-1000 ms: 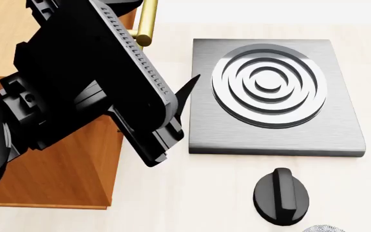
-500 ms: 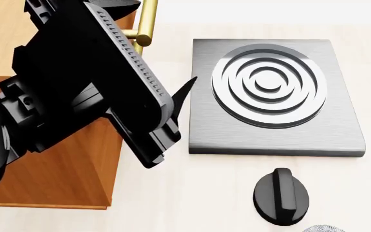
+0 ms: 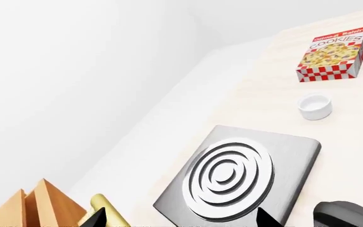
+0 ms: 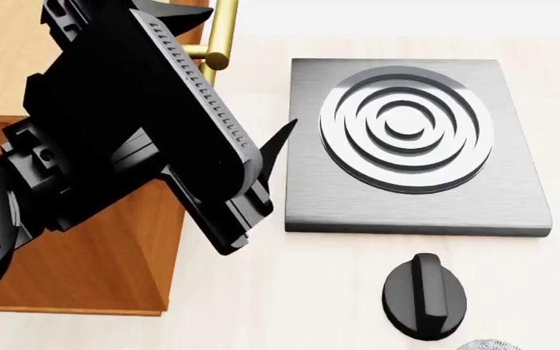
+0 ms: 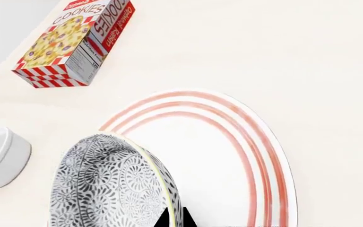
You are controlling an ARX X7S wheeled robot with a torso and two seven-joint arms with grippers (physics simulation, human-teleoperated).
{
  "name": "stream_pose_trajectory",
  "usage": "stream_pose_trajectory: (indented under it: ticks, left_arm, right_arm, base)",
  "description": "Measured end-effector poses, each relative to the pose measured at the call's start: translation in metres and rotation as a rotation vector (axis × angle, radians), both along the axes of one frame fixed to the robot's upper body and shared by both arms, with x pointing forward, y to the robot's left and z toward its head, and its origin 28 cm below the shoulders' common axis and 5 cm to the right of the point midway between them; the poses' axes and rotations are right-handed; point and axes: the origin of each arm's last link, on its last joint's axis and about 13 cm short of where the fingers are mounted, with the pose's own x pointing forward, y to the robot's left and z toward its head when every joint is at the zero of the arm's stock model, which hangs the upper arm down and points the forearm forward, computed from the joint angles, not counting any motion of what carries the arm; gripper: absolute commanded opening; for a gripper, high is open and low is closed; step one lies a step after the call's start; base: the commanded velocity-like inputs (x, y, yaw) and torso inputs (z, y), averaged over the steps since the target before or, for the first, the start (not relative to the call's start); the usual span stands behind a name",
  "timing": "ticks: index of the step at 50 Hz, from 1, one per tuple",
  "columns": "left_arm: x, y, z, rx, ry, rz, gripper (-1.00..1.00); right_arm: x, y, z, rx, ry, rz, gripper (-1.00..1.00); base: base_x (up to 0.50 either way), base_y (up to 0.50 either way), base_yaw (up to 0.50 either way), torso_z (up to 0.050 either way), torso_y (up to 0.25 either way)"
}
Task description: Pick the akita bowl on the wooden cabinet and place it on the plate.
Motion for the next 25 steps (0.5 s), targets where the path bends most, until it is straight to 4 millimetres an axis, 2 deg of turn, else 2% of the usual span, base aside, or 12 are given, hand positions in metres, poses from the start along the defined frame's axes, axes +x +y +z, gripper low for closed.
stream_pose_trajectory:
  ticks: [21,22,25]
  left_arm:
    - [0.0009,0.0014,-0.0027,-0.002,0.005,0.004,1.00]
    - [0.0009,0.0014,-0.0027,-0.002,0.005,0.005,1.00]
    - [0.0008,0.0015,-0.0028,-0.002,0.005,0.005,1.00]
  right_arm:
    - [0.0040,-0.0011,-0.0019,-0.014,0.014,0.001,-1.00]
    - [0.0040,-0.0010,-0.0018,-0.016,0.015,0.002,1.00]
    - [0.0042,-0.0008,-0.0009,-0.025,0.014,0.007,1.00]
  base:
    - [0.00,0.00,0.00,0.000,0.000]
    - [0.00,0.00,0.00,0.000,0.000]
    - [0.00,0.00,0.00,0.000,0.000]
